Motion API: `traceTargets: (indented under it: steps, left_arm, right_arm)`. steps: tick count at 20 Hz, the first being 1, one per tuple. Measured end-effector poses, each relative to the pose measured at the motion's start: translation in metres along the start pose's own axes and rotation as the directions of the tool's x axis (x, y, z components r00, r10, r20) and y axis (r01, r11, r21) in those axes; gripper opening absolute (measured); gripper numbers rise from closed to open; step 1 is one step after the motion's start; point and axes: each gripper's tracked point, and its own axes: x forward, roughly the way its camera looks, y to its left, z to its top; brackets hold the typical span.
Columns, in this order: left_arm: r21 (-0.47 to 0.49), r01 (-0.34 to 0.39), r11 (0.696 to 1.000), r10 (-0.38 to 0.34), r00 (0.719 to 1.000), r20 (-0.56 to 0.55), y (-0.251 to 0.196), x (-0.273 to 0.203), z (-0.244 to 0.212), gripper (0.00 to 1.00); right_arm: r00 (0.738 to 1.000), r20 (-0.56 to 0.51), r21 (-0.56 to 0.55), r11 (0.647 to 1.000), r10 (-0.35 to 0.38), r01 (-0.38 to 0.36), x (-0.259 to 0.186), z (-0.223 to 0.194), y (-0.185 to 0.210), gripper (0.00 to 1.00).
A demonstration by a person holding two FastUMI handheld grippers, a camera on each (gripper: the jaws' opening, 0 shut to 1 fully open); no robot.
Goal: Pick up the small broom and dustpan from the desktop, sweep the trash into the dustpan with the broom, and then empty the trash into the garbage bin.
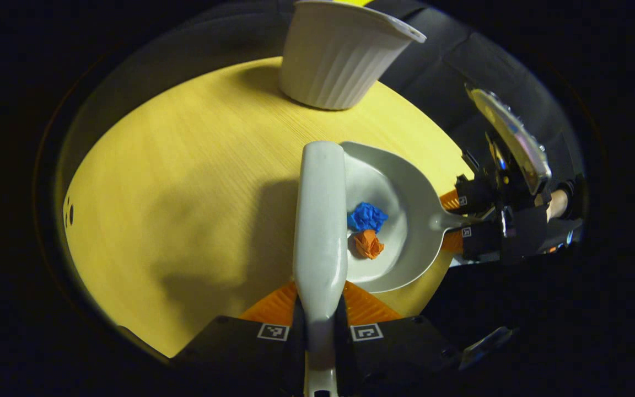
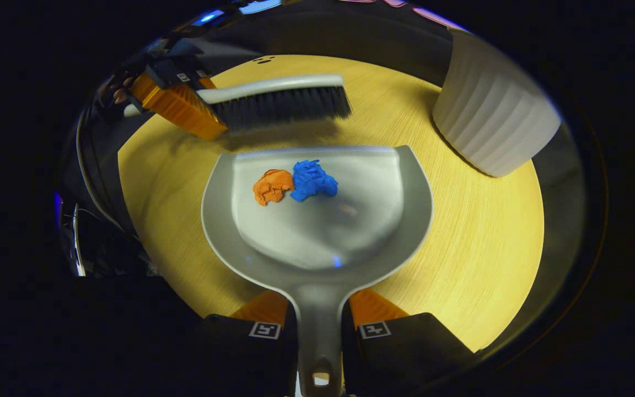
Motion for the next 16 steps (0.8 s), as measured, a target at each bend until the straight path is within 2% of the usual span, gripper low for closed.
traceTargets:
  steps: [3, 7, 8, 9, 11, 12, 14, 16]
  left_arm:
    - [-0.13, -0.079, 0.988, 0.094, 0.989, 0.113, 0.006, -0.03, -0.026, 0.27]
    - [-0.309, -0.139, 0.941, 0.206, 0.958, 0.197, 0.018, -0.04, -0.088, 0.26]
    - [-0.334, -0.144, 0.932, 0.221, 0.953, 0.206, 0.023, -0.042, -0.103, 0.26]
    - [-0.351, -0.162, 0.922, 0.246, 0.947, 0.208, 0.032, -0.041, -0.119, 0.26]
    - [-0.378, -0.2, 0.904, 0.29, 0.937, 0.197, 0.051, -0.038, -0.155, 0.26]
    - [-0.39, -0.207, 0.897, 0.3, 0.934, 0.193, 0.059, -0.037, -0.17, 0.24]
    - [-0.409, -0.215, 0.887, 0.312, 0.932, 0.186, 0.063, -0.043, -0.197, 0.26]
    - [-0.417, -0.239, 0.877, 0.325, 0.934, 0.149, 0.058, -0.036, -0.213, 0.26]
  right_arm:
    - [1.0, 0.026, 0.02, 1.0, 0.006, -0.007, -0.003, 0.001, 0.0, 0.37]
    - [0.998, 0.056, 0.04, 0.999, -0.01, 0.007, -0.021, 0.006, -0.002, 0.37]
    - [0.998, 0.061, 0.041, 0.999, -0.025, 0.022, -0.025, 0.007, -0.003, 0.4]
    - [0.997, 0.066, 0.047, 0.998, -0.037, 0.034, -0.026, 0.008, -0.002, 0.37]
    - [0.996, 0.067, 0.071, 0.996, -0.051, 0.046, -0.026, 0.007, 0.002, 0.4]
    - [0.996, 0.065, 0.079, 0.995, -0.058, 0.053, -0.027, 0.007, 0.003, 0.34]
    - [0.996, 0.059, 0.072, 0.995, -0.071, 0.066, -0.03, 0.009, 0.004, 0.34]
    - [0.998, 0.048, 0.067, 0.997, -0.05, 0.047, -0.029, 0.009, 0.004, 0.4]
